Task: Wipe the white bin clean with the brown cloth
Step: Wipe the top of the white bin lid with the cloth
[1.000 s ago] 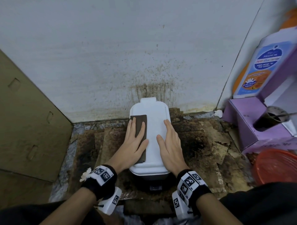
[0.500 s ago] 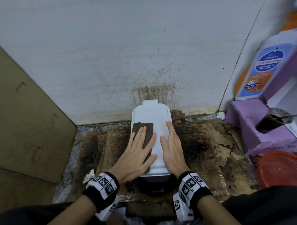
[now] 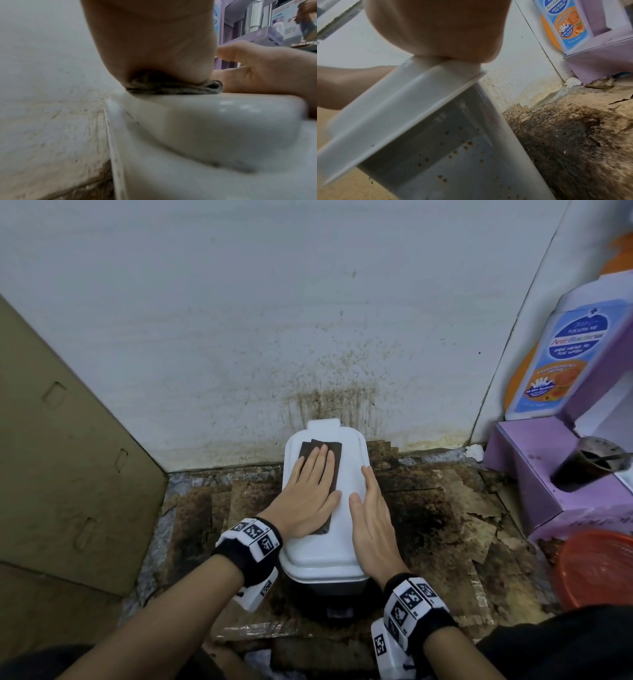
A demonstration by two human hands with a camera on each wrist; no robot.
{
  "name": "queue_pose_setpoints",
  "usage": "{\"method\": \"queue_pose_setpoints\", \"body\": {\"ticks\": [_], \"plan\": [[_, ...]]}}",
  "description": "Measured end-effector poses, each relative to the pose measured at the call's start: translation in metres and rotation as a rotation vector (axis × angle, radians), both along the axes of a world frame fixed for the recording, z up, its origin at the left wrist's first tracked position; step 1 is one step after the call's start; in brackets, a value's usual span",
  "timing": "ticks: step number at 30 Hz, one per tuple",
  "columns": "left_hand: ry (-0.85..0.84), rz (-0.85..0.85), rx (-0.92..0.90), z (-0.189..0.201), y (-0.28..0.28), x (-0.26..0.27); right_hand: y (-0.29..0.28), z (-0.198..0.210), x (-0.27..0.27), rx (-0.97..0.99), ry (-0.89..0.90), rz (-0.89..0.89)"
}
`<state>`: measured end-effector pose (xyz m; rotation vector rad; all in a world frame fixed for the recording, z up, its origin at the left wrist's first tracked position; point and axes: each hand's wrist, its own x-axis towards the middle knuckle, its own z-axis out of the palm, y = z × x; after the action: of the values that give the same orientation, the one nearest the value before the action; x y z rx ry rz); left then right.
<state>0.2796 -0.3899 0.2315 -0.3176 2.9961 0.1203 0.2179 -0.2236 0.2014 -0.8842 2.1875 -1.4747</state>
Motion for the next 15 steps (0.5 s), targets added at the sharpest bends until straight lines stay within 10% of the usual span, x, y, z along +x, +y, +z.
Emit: {"method": "queue_pose_setpoints", "body": {"ticks": [15], "plan": [[0.156, 0.077, 0.058, -0.015, 0.084, 0.040, 0.005, 0.002, -0.004, -0.171, -0.313, 0.016]]}}
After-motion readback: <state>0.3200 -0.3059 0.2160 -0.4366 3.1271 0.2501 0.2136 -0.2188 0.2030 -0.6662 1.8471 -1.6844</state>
